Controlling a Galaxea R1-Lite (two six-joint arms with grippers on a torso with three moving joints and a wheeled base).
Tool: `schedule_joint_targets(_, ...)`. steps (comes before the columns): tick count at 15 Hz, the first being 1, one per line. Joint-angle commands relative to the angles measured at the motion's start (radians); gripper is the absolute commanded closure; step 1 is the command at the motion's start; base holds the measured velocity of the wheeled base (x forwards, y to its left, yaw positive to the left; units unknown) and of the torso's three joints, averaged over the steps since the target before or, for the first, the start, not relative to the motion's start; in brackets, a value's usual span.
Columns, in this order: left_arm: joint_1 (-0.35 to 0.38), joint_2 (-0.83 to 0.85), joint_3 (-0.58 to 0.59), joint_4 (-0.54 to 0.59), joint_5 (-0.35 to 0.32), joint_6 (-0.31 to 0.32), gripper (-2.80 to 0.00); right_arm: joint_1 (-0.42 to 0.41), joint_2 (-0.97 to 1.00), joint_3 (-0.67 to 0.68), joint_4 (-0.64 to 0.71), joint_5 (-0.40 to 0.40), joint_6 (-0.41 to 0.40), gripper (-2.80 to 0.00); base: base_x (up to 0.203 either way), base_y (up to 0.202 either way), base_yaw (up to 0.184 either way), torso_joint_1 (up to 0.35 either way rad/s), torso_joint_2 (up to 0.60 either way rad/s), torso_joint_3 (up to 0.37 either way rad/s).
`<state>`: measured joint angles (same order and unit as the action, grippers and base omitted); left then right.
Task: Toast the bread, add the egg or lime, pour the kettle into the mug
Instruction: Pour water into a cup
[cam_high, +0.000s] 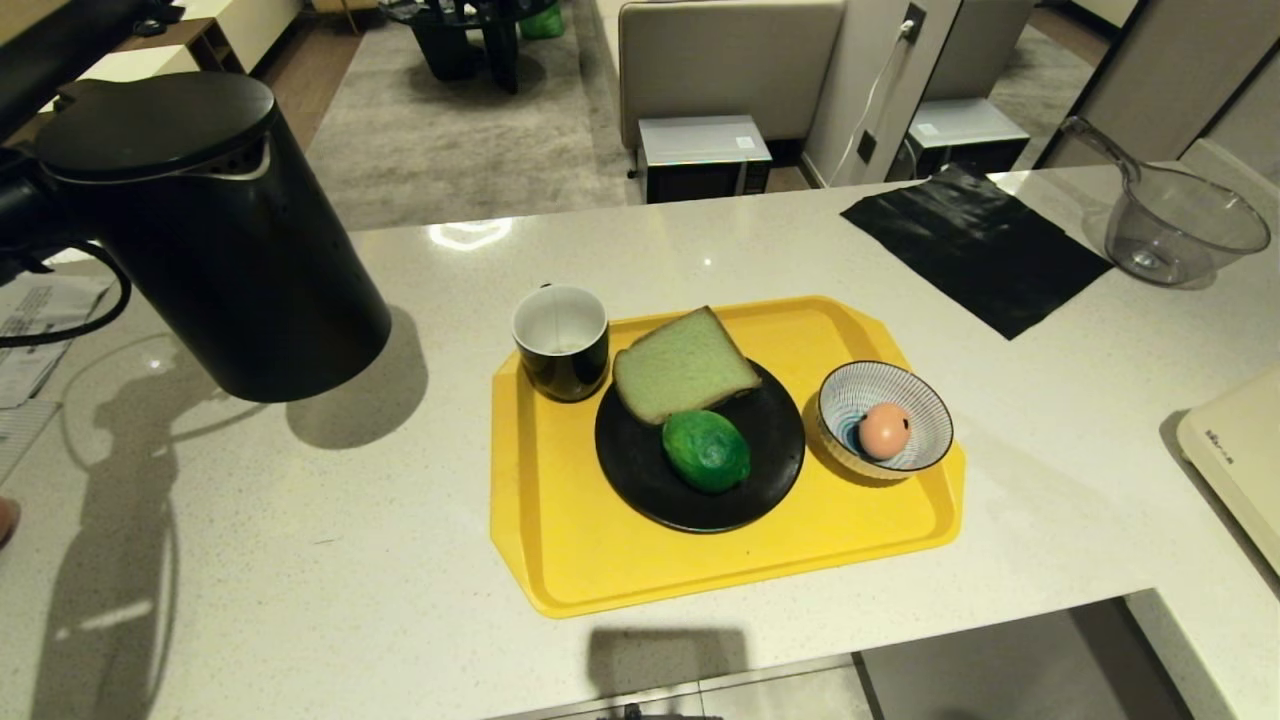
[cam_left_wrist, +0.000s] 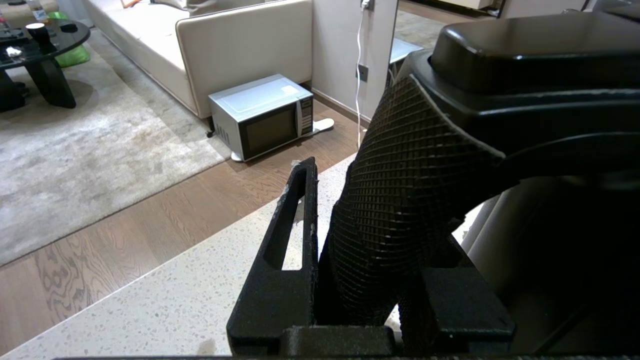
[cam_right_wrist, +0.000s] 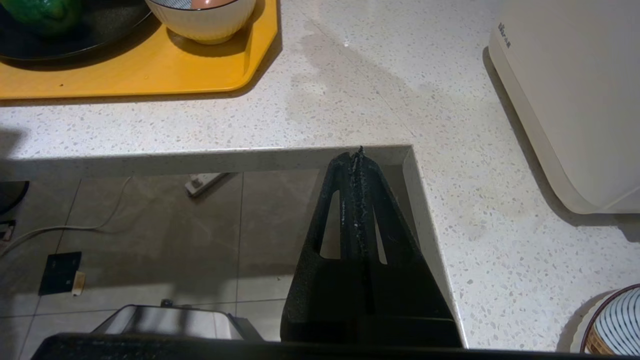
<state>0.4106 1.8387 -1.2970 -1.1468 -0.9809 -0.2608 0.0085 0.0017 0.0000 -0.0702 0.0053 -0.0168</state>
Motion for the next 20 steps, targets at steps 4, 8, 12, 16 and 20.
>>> schedule_joint_targets(4,0.0,0.002,-0.024,-0.005,-0.007,0.0,0.0,0.001,0.0,0.028,0.0,0.001,-0.005,0.0,0.0,0.0,0.0,0.0,0.0,0.0)
schedule_joint_targets(8,0.0,0.004,-0.026,-0.005,-0.007,0.0,0.0,0.001,0.001,0.028,0.0,0.0,-0.003,0.0,0.0,0.0,0.0,0.0,0.0,0.0)
schedule_joint_targets(12,-0.001,0.008,-0.034,-0.004,-0.007,0.0,0.0,0.001,0.001,0.028,0.0,-0.001,-0.003,0.0,0.0,0.0,0.0,0.0,0.0,0.0)
schedule_joint_targets(16,-0.002,0.008,-0.039,-0.004,-0.007,0.0,0.0,0.001,0.001,0.028,0.0,-0.001,-0.006,0.0,0.0,0.0,0.0,0.0,0.0,0.0)
schedule_joint_targets(20,-0.002,0.011,-0.053,-0.002,-0.007,0.0,0.0,0.001,0.0,0.028,0.0,0.001,-0.009,0.0,0.0,0.0,0.0,0.0,0.0,0.0)
